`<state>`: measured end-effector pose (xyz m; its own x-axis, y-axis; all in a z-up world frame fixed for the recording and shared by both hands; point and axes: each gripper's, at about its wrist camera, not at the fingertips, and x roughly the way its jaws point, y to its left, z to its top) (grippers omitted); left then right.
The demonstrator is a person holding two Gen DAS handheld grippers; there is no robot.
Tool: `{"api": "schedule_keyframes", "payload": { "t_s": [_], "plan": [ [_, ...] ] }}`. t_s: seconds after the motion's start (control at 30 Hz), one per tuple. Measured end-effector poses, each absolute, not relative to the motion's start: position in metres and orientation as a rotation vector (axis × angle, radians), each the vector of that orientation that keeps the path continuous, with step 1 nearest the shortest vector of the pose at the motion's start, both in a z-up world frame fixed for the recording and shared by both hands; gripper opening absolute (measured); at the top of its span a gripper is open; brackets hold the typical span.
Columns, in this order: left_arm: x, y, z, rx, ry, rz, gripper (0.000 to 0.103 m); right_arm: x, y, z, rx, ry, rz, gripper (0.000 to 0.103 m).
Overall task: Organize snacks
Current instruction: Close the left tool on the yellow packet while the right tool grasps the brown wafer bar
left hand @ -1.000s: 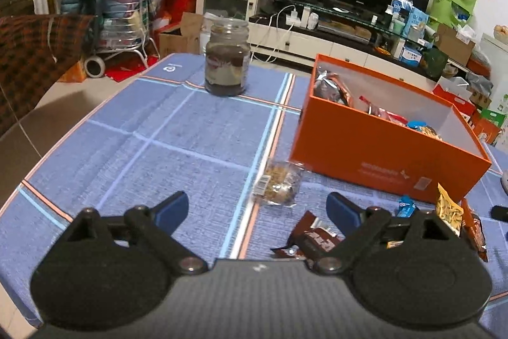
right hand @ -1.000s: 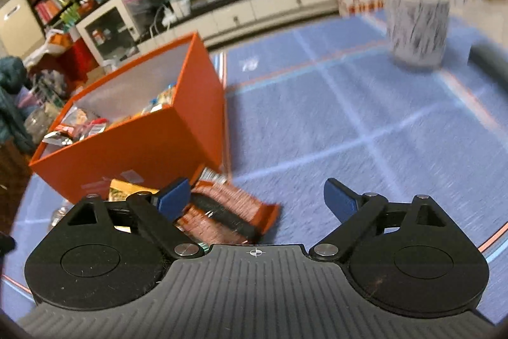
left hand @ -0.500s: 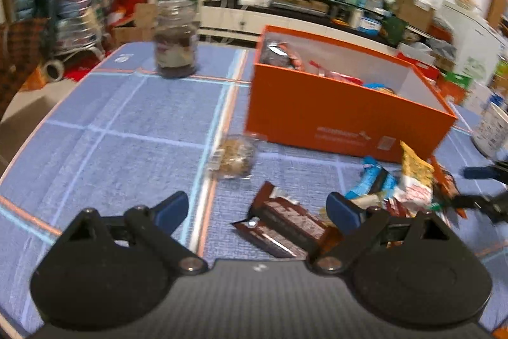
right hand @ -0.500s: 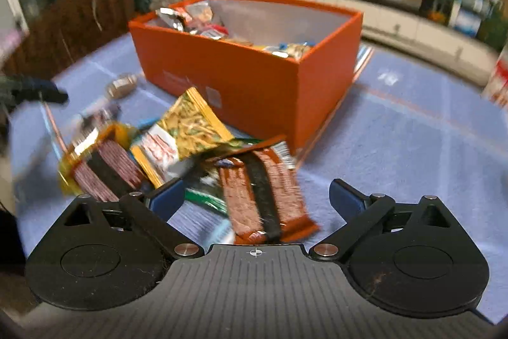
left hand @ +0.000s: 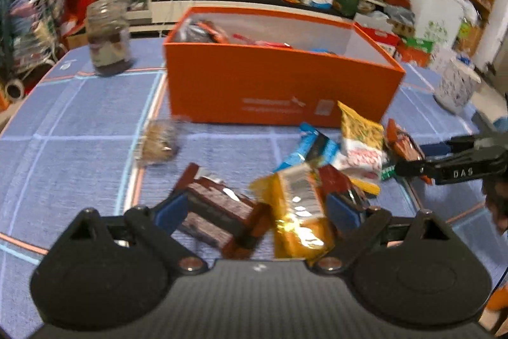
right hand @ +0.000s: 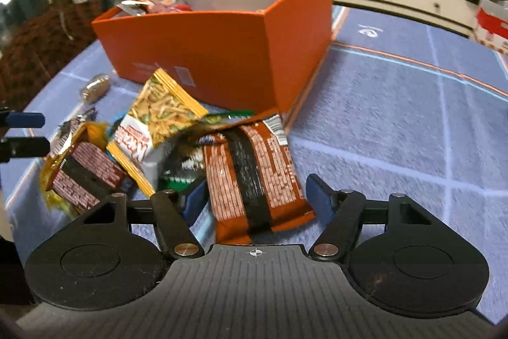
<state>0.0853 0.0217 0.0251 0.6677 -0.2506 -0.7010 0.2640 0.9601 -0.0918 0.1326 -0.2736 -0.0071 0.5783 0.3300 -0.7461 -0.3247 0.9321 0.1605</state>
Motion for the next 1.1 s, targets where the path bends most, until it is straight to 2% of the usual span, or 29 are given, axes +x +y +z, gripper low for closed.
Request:
{"api": "schedule_keyframes", "payload": {
  "t_s": [0.33, 0.4, 0.43, 0.47, 0.5, 0.63, 0.83, 0.87, 0.93, 0.97, 1.0, 1.03, 1.1],
  "plan": [
    [0.09, 0.005, 0.012, 0.092, 0.805, -0.262, 0.092, 0.118, -0.259, -0.008, -0.121, 0.857, 0.336, 0.059],
    [0.091, 0.004, 0.011, 0.114, 0.812, -0.244, 0.088, 0.118, -0.261, -0.007, -0.112, 0.861, 0.328, 0.057],
    [0.091, 0.005, 0.012, 0.12, 0.811, -0.247, 0.078, 0.118, -0.263, -0.006, -0.103, 0.865, 0.331, 0.056],
    [0.091, 0.006, 0.012, 0.113, 0.815, -0.263, 0.063, 0.118, -0.265, -0.006, -0.096, 0.868, 0.333, 0.054],
    [0.092, 0.008, 0.013, 0.095, 0.826, -0.289, 0.059, 0.117, -0.266, -0.005, -0.092, 0.869, 0.334, 0.054],
    [0.091, 0.009, 0.008, 0.092, 0.843, -0.297, 0.058, 0.118, -0.269, -0.005, -0.069, 0.866, 0.339, 0.054],
    [0.095, 0.01, 0.01, 0.057, 0.837, -0.31, 0.058, 0.125, -0.275, -0.007, 0.022, 0.853, 0.354, 0.064],
    [0.095, 0.009, 0.01, 0.058, 0.835, -0.314, 0.054, 0.125, -0.274, -0.007, 0.019, 0.849, 0.355, 0.064],
    [0.094, 0.006, 0.009, 0.06, 0.839, -0.333, 0.044, 0.126, -0.27, -0.007, 0.003, 0.848, 0.354, 0.06],
    [0.094, 0.005, 0.009, 0.063, 0.837, -0.337, 0.041, 0.126, -0.27, -0.006, -0.004, 0.849, 0.355, 0.048],
    [0.094, 0.004, 0.009, 0.066, 0.835, -0.34, 0.039, 0.128, -0.269, -0.005, -0.011, 0.851, 0.346, 0.043],
    [0.094, 0.004, 0.01, 0.065, 0.834, -0.343, 0.035, 0.128, -0.269, -0.005, -0.011, 0.856, 0.339, 0.041],
    [0.094, 0.005, 0.01, 0.056, 0.835, -0.347, 0.035, 0.128, -0.268, -0.004, -0.017, 0.861, 0.332, 0.039]
  ]
}}
